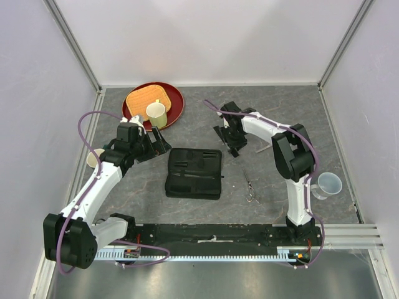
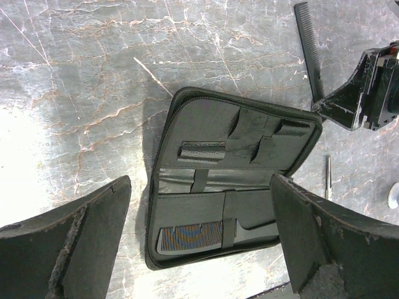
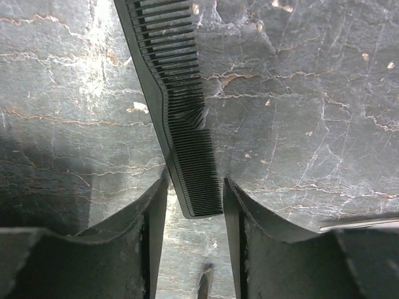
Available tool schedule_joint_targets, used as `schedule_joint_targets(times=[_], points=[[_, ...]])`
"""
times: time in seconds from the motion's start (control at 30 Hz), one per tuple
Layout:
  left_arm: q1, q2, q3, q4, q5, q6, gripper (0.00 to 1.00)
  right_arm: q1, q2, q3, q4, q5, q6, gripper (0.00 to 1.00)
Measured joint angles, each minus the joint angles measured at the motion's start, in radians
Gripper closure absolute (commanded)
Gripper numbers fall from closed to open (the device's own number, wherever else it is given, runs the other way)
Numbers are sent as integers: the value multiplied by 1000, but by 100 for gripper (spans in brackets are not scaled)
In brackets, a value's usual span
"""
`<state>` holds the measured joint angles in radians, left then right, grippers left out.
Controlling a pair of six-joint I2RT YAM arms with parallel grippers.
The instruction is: Sort the hair-cutting tools
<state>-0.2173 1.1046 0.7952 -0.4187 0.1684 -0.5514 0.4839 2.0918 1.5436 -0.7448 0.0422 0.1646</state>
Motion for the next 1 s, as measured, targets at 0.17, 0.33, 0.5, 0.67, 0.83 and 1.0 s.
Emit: schedule_joint_targets(times=[0.17,0.33,0.5,0.67,0.83,1.0], points=[[0,0,0,1,0,0,2,0,27,42,-43,-7,-16,63],[0,0,0,1,1,0,2,5,45,70,-71,-8,-20,64],[0,0,0,1,3,0,2,10,51,80,-81,3,-18,65],[0,0,0,2,11,0,2,12,49,80,-81,8,-11,64],[0,0,0,1,18,0,2,13,45,80,-82,8,-8,63],[0,0,0,2,18,0,2,13,43,80,-82,8,-5,62]])
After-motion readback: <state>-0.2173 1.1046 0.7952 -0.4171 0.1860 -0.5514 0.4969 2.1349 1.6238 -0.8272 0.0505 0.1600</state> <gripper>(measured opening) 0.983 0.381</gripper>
